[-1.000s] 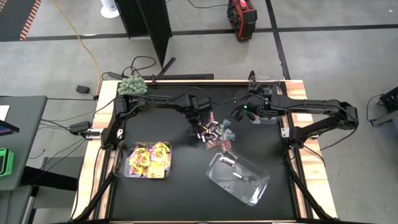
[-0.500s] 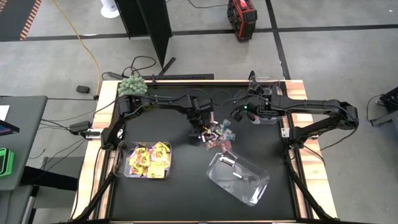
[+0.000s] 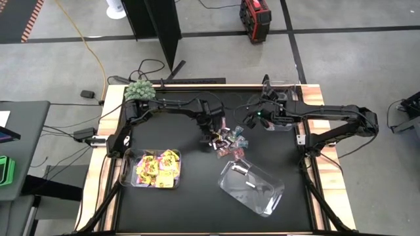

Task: Sort candy
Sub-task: Put the brown candy in the bottom right transparent container

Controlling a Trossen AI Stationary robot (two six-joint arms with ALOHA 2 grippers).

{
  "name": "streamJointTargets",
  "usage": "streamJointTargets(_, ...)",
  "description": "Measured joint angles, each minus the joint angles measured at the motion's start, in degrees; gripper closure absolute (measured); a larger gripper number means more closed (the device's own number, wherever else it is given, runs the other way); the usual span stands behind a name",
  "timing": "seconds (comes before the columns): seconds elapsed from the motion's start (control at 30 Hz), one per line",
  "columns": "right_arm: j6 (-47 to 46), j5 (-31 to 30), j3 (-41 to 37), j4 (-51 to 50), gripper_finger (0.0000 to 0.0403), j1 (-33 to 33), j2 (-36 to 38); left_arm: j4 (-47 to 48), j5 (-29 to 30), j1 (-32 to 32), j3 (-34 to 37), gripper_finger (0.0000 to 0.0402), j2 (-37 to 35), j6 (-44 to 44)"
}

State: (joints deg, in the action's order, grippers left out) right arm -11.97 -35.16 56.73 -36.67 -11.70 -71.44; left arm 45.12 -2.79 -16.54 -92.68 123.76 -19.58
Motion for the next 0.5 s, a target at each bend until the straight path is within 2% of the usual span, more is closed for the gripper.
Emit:
streamJointTargets(0.17,0.00,0.00,0.00,0.00,0.0129,0.00,0.00,-0.82,0.18,-0.44,0.04,0.0267,0.02,1.37)
streamJointTargets(0.27,0.00,0.00,0.00,0.00,0.0129,0.00,0.00,-1.02,0.35,-0.46,0.04,0.0285,0.04,1.30)
streamJointTargets(0.37,0.00,0.00,0.00,0.00,0.0129,0.00,0.00,-0.73,0.37,-0.43,0.04,0.0285,0.04,0.95)
streamJointTargets(0.5,0.00,0.00,0.00,0.00,0.0129,0.00,0.00,0.21,-0.80,-0.30,0.04,0.0256,0.04,0.72)
